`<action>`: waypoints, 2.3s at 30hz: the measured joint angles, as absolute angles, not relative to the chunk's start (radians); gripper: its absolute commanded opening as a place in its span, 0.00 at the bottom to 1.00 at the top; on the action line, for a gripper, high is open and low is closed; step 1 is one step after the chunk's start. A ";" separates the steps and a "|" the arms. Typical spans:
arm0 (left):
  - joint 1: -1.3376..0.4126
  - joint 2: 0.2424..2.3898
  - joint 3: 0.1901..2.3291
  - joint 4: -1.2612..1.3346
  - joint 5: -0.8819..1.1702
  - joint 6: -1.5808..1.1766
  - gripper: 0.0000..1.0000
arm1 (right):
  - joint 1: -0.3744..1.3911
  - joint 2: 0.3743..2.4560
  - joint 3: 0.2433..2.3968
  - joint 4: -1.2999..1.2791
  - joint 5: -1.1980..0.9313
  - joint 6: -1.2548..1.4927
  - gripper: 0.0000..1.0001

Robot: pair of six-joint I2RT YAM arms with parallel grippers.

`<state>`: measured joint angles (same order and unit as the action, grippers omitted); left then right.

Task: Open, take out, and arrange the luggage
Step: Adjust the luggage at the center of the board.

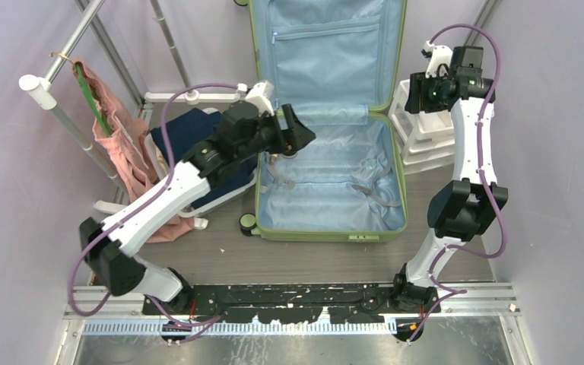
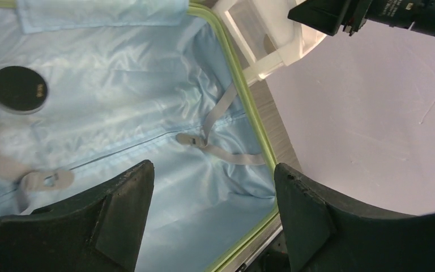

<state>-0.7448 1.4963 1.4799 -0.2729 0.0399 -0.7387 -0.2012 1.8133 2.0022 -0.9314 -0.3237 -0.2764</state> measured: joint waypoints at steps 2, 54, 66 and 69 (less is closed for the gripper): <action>-0.738 1.421 1.418 -0.273 0.020 -0.727 0.78 | -0.188 1.822 2.000 -0.935 -0.297 -0.285 0.40; -0.566 1.362 1.235 -0.142 0.204 -0.801 0.88 | -0.119 1.525 1.643 -0.853 -0.024 -0.250 0.20; -0.566 1.382 1.249 -0.125 0.245 -0.839 0.88 | -0.102 1.497 1.590 -0.810 -0.059 -0.240 0.69; -0.566 1.382 1.250 -0.124 0.248 -0.844 0.88 | -0.112 1.497 1.617 -0.847 -0.092 -0.248 0.76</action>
<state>-0.5663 1.3819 1.2503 -0.1238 0.2478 -0.8444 -0.1120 1.4967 1.6165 -0.8474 -0.0921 -0.2478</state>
